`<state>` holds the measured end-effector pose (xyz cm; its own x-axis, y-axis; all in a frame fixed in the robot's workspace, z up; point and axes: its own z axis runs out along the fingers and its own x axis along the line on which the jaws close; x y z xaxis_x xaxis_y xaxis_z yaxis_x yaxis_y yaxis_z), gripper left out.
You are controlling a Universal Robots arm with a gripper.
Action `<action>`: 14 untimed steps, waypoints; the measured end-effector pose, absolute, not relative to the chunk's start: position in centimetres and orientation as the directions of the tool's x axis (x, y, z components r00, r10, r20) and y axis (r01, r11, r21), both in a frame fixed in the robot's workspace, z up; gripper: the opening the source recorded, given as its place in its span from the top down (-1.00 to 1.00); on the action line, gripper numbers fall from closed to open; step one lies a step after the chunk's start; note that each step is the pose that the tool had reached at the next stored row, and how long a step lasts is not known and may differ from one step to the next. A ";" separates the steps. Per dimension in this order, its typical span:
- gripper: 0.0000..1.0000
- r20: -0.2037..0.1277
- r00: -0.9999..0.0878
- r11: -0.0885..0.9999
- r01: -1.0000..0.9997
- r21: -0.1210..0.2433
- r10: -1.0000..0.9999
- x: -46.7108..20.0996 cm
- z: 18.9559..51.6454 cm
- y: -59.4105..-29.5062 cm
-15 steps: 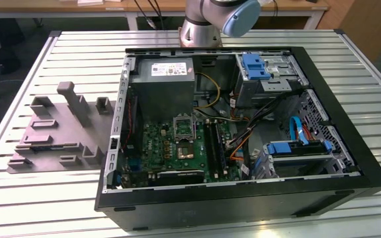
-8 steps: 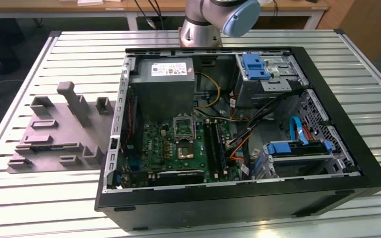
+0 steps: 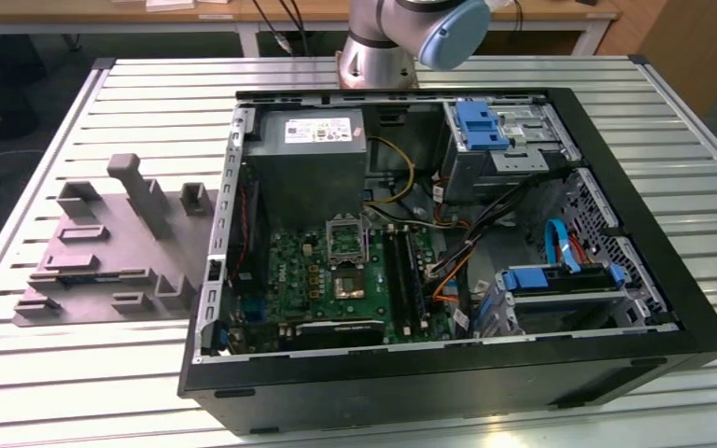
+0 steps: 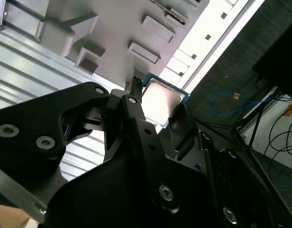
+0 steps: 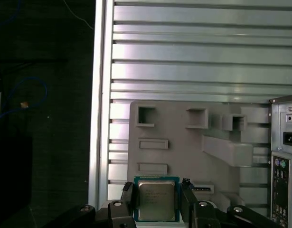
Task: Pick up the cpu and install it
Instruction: 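Pick up the cpu and move it towards the insertion slot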
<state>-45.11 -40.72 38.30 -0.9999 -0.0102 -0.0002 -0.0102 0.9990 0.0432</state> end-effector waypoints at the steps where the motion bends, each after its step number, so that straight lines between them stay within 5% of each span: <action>1: 0.05 0.000 -1.000 0.999 -0.010 0.043 -0.010 -45.1 38.3 -40.7; 14: 0.05 0.000 -1.000 0.999 -0.010 0.043 -0.010 -45.1 38.9 -40.7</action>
<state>-45.11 -40.72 38.88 -0.9999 -0.0102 -0.0003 -0.0103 0.9990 0.0431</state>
